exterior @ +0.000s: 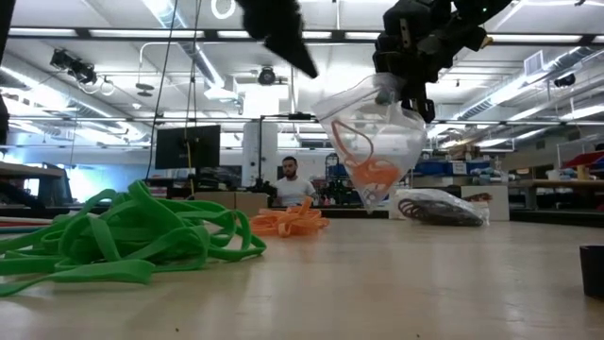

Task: Sort rubber bands
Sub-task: Put the orange rubber band into the transparent zip bag

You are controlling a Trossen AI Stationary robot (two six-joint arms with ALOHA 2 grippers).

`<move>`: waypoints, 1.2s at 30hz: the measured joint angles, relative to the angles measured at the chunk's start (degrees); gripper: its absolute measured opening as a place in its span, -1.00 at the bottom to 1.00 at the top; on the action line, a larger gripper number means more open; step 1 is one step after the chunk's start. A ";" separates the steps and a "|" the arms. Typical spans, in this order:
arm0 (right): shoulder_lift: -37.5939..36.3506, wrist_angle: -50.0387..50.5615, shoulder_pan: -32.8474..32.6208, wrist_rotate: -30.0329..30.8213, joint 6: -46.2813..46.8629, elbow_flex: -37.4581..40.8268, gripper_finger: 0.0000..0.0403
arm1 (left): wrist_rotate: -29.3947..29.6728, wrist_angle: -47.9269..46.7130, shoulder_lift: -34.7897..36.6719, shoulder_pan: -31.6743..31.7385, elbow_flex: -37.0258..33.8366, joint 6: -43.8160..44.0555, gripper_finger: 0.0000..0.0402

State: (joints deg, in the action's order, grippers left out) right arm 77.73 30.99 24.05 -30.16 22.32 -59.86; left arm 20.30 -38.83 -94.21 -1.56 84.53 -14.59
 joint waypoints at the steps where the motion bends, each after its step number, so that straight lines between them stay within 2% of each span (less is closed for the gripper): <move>1: 0.02 0.09 0.00 0.01 -0.13 0.00 -1.00 | -1.15 -0.88 0.70 0.00 -1.13 1.36 -0.17; 4: 0.00 0.10 0.00 0.01 -0.69 -0.02 -1.00 | -4.38 -1.12 2.04 0.00 -5.59 4.01 -0.19; 7: 0.00 0.07 0.00 0.01 -1.06 -0.02 -1.00 | -5.22 2.64 2.12 0.00 -11.10 5.35 -0.21; 12: 0.00 0.07 0.00 0.01 -1.39 -0.02 -1.00 | -5.47 19.05 2.02 1.74 -22.33 7.46 -0.22; 16: 0.00 0.17 0.00 0.01 -1.40 -0.02 -1.00 | -6.46 27.57 1.27 5.39 -27.97 11.96 -0.22; 23: 0.00 -0.06 0.09 0.17 -1.56 -0.02 -1.00 | -18.33 29.98 -3.21 11.62 -29.76 21.05 -0.22; 33: 0.00 -0.12 0.09 0.51 -1.56 -0.02 -1.00 | -21.65 31.11 -8.03 11.82 -29.77 23.05 -0.23; 36: 0.00 -0.22 0.09 0.79 -1.72 -0.02 -1.00 | -22.73 32.87 -8.63 11.80 -29.72 23.63 -0.33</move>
State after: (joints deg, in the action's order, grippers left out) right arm 77.73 30.77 24.15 -29.37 20.60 -59.88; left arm -2.44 -5.96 -102.84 10.24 54.81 9.04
